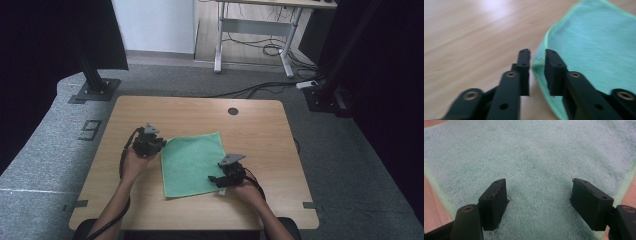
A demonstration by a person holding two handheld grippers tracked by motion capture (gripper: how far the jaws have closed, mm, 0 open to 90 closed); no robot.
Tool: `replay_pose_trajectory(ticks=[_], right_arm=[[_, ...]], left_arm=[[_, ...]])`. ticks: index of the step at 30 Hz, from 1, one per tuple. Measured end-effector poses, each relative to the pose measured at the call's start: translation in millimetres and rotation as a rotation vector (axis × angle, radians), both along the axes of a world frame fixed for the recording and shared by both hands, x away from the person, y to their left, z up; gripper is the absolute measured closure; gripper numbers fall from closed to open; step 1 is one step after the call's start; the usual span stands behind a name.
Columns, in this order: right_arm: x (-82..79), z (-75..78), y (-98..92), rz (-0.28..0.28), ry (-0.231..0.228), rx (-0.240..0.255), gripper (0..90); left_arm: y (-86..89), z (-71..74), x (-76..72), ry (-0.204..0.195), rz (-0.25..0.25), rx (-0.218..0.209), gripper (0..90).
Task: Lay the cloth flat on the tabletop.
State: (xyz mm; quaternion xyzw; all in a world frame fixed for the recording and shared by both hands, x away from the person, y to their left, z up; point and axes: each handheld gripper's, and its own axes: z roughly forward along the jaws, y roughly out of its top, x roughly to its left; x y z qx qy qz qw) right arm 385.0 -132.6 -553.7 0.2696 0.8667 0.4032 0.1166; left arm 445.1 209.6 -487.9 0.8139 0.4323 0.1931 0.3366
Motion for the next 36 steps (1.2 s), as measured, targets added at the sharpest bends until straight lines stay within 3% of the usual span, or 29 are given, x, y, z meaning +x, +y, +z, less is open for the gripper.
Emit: replay_pose_trajectory(ticks=[3,5,8,13,16,19,22,26,29,34,36], right_arm=[[-0.1,0.0,0.1,-0.001,0.000,0.000,28.6],[-0.2,0.0,0.1,-0.002,0.001,0.000,28.6],[0.0,0.0,0.2,-0.001,0.000,0.000,28.5],[0.2,1.8,3.0,-0.011,0.019,-0.010,24.8],[0.9,4.7,3.7,-0.018,0.032,0.001,21.9],[2.7,11.6,-0.6,-0.051,-0.003,0.006,18.7],[6.6,16.9,-10.6,-0.109,-0.024,0.009,17.3],[14.1,15.5,-25.0,-0.189,-0.033,-0.035,16.9],[19.1,11.2,-32.8,-0.232,-0.020,-0.043,17.3],[21.6,5.2,-34.3,-0.241,-0.024,-0.096,18.1],[21.3,5.4,-34.7,-0.245,-0.021,-0.097,18.3]], left_arm=[[14.7,4.9,6.3,-0.026,0.070,-0.029,58.9],[21.4,8.5,4.5,-0.031,0.080,-0.067,49.2],[20.0,8.1,-8.2,-0.047,0.050,-0.086,34.0],[9.1,-8.8,-33.3,-0.014,-0.011,-0.085,17.8],[3.5,-21.8,-46.1,0.020,-0.039,-0.086,14.5],[-0.7,-34.2,-58.2,0.054,-0.058,-0.089,14.1],[-5.4,-41.2,-68.5,0.065,-0.058,-0.038,13.7],[-10.3,-45.3,-77.9,0.068,-0.062,-0.011,11.3],[-13.6,-47.4,-79.5,0.062,-0.065,0.032,10.3],[-15.0,-53.9,-75.3,0.082,-0.056,0.062,10.0],[-14.6,-54.9,-71.7,0.089,-0.049,0.052,7.1]])
